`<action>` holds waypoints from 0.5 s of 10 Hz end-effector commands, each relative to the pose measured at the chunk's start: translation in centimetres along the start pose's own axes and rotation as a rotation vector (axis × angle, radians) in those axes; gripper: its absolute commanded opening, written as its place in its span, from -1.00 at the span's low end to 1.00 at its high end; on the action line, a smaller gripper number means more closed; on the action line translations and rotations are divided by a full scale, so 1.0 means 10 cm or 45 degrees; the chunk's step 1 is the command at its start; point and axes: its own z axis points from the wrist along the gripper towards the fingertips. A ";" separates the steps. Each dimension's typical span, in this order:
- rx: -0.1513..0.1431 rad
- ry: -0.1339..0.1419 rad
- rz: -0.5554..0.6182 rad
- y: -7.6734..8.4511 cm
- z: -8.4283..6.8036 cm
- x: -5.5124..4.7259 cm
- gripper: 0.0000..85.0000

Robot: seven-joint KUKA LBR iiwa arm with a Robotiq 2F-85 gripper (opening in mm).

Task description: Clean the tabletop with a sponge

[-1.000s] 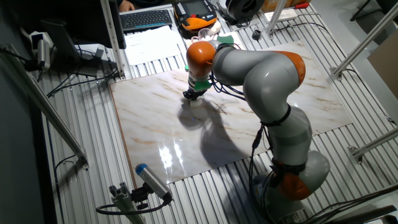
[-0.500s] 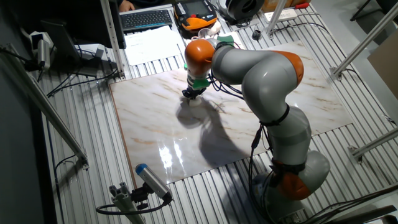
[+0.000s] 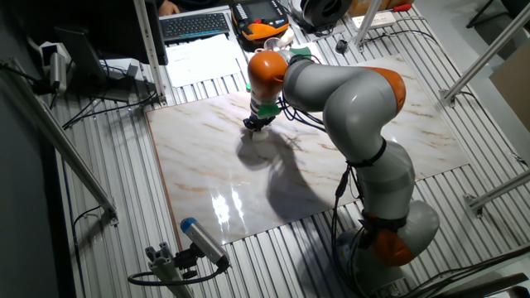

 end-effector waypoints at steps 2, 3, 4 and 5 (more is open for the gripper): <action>-0.002 0.000 0.012 0.00 0.00 0.00 -1.00; 0.004 -0.002 0.020 0.00 0.00 0.00 -1.00; 0.010 -0.002 0.027 0.00 0.00 0.00 -1.00; 0.010 -0.002 0.029 0.00 0.00 0.00 -1.00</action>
